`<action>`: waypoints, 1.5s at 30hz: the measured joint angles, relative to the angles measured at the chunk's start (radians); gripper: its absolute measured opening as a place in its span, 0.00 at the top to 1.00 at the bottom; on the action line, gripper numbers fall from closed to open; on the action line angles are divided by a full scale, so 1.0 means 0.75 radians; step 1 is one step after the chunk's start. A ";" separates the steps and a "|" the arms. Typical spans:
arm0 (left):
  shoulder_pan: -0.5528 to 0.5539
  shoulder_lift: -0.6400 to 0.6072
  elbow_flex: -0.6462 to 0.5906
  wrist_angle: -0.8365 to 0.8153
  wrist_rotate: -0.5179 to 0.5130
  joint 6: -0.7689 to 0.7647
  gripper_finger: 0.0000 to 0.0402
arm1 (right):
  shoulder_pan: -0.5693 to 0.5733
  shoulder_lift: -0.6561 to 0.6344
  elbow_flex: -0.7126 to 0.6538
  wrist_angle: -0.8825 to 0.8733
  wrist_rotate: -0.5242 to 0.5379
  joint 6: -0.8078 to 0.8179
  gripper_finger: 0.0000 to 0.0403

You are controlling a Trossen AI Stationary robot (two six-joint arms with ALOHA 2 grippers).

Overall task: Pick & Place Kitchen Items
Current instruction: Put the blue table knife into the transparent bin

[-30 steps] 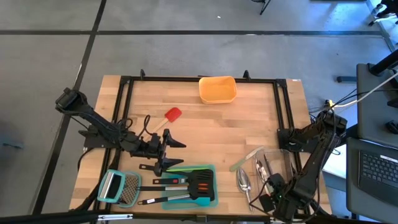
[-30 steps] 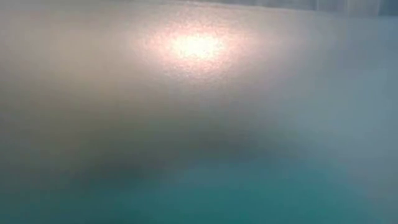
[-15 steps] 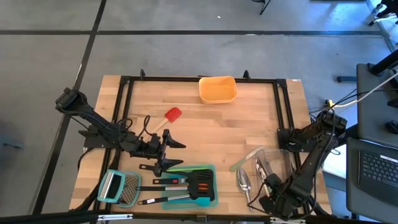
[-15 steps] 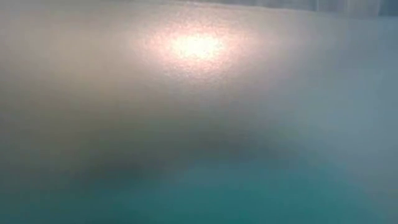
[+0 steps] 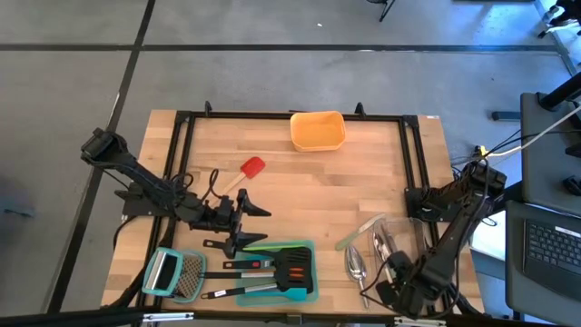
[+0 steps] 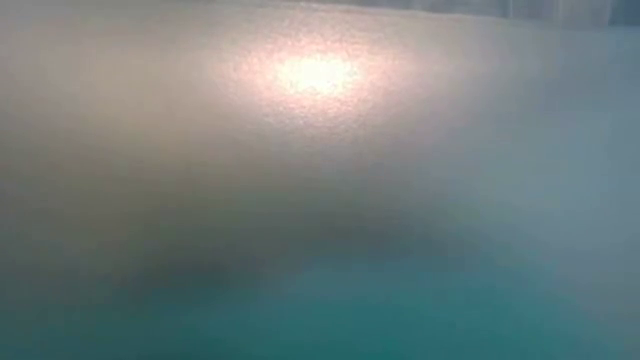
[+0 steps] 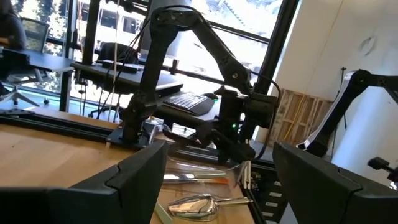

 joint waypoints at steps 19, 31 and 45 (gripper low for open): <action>0.001 0.000 0.000 0.000 -0.003 0.000 0.28 | -0.073 -0.002 -0.142 0.176 -0.106 -0.044 0.97; 0.001 0.000 0.000 0.000 -0.003 0.000 0.28 | -0.077 -0.002 -0.142 0.163 -0.113 -0.067 0.97; 0.001 0.000 0.000 0.000 -0.003 0.000 0.28 | -0.078 -0.002 -0.142 0.164 -0.122 -0.068 0.97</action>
